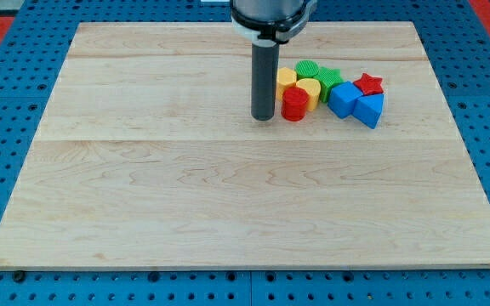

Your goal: Move the green star into the green circle

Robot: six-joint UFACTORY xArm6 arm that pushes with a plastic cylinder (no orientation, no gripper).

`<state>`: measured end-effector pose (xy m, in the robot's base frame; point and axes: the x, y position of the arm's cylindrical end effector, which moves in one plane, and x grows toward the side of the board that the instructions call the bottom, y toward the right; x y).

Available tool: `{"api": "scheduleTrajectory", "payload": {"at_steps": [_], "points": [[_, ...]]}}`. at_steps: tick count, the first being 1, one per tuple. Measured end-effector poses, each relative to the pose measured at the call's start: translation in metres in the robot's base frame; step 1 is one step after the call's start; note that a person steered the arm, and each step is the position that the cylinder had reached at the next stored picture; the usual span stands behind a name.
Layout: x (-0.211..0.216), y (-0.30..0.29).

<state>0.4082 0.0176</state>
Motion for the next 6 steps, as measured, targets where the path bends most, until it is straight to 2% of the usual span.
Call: {"api": "scheduleTrajectory", "payload": {"at_steps": [1,2,3,4,5,6], "points": [[0.022,-0.016],[0.026,-0.016],[0.043,0.015],[0.039,0.053],[0.038,0.032],[0.023,-0.016]]}}
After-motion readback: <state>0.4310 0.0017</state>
